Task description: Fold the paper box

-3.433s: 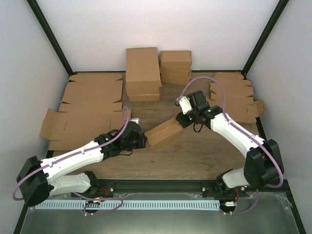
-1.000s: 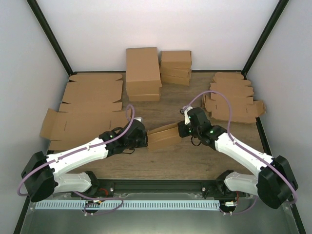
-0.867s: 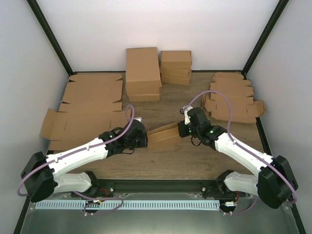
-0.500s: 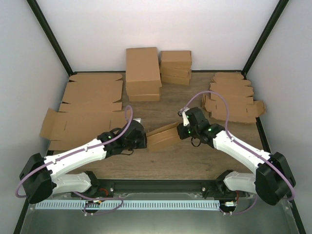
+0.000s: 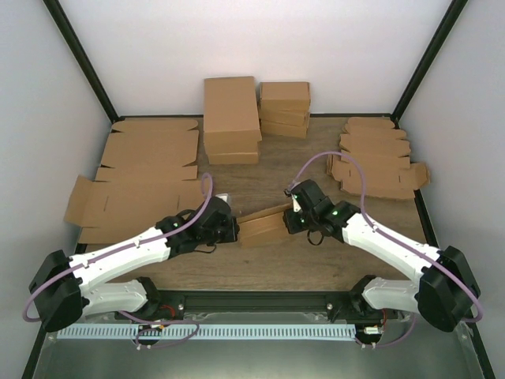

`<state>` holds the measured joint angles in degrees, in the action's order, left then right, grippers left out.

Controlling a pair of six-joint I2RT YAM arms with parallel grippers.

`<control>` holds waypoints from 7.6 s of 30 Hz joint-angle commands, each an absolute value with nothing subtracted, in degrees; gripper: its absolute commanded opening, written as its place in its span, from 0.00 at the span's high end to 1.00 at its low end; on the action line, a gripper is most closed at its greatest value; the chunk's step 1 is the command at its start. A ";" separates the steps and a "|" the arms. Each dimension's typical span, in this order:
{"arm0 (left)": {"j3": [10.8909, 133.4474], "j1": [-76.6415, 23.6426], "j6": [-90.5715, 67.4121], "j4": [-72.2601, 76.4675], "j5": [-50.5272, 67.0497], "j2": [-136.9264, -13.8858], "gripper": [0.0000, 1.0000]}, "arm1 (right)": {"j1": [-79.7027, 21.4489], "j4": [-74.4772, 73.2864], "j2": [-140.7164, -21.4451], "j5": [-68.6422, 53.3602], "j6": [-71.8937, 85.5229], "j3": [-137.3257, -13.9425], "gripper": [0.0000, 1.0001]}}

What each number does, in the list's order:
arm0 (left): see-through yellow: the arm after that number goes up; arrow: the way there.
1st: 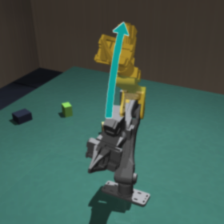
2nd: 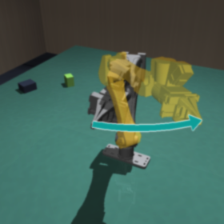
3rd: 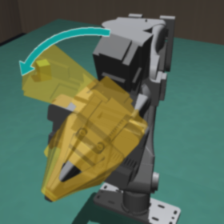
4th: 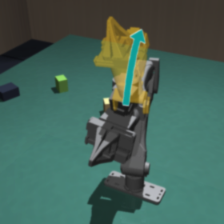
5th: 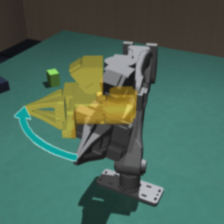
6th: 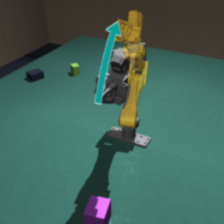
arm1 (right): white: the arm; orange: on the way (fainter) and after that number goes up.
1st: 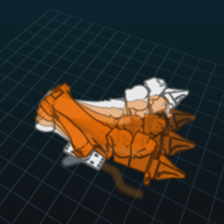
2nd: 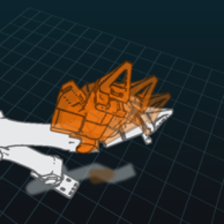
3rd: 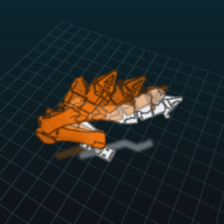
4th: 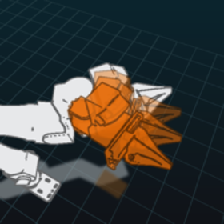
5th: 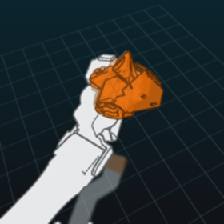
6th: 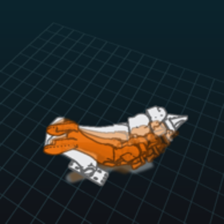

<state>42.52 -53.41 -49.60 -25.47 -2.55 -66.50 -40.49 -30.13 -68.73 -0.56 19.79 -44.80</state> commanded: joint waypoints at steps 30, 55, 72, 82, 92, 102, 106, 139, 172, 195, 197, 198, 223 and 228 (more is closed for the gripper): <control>41.65 -57.18 -52.26 -25.71 -4.36 -68.28 0.96 | -34.32 -24.22 -59.15 -5.02 25.17 -37.87 0.17; 46.95 -55.07 -46.59 -31.04 -2.46 -67.64 0.96 | -37.97 -21.57 -54.79 -12.44 33.67 -32.06 0.32; 47.73 -54.95 -44.44 -32.39 -1.41 -68.38 0.96 | -38.93 -33.32 -54.84 1.25 29.09 -41.76 0.27; 48.55 -54.87 -48.12 -29.76 -0.39 -67.69 0.96 | -39.74 -35.50 -60.07 0.44 25.35 -45.34 0.75; 46.97 -54.91 -49.25 -28.40 -0.02 -68.28 0.96 | -41.88 -36.54 -60.11 0.37 27.47 -44.99 0.87; 44.80 -54.68 -48.90 -26.71 2.71 -67.53 0.96 | -42.33 -37.43 -60.00 1.60 27.95 -44.89 0.88; 43.96 -54.72 -47.60 -29.00 3.16 -66.89 0.96 | -42.36 -38.46 -60.42 1.93 27.87 -45.17 0.88; 48.48 -54.09 -42.68 -37.58 0.87 -69.08 0.96 | -45.73 -41.71 -64.93 2.48 32.36 -49.59 0.99; 42.05 -44.59 -33.33 -35.44 13.85 -61.41 0.96 | -63.79 -46.42 -71.67 16.61 55.86 -52.93 0.91; 43.38 -46.65 -32.83 -42.42 10.25 -60.68 0.96 | -63.81 -46.47 -67.75 13.63 50.59 -51.86 0.61; 43.14 -46.96 -33.40 -42.05 10.35 -60.63 0.96 | -63.81 -44.92 -66.80 12.21 49.99 -50.29 0.55; 42.97 -47.31 -33.85 -41.77 10.45 -60.64 0.96 | -63.81 -44.18 -66.31 11.61 49.86 -49.55 0.52; 39.07 -49.74 -39.70 -37.88 10.90 -57.48 0.96 | -63.81 -37.02 -51.62 9.56 48.63 -38.16 0.00; 39.28 -49.81 -39.70 -37.76 11.09 -57.66 0.96 | -63.80 -45.11 -52.98 12.50 47.97 -44.02 0.00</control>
<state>40.25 -49.43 -39.00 -36.75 9.89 -57.54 -63.22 -36.82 -52.47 7.84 47.42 -37.41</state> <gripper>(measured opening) 0.039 0.998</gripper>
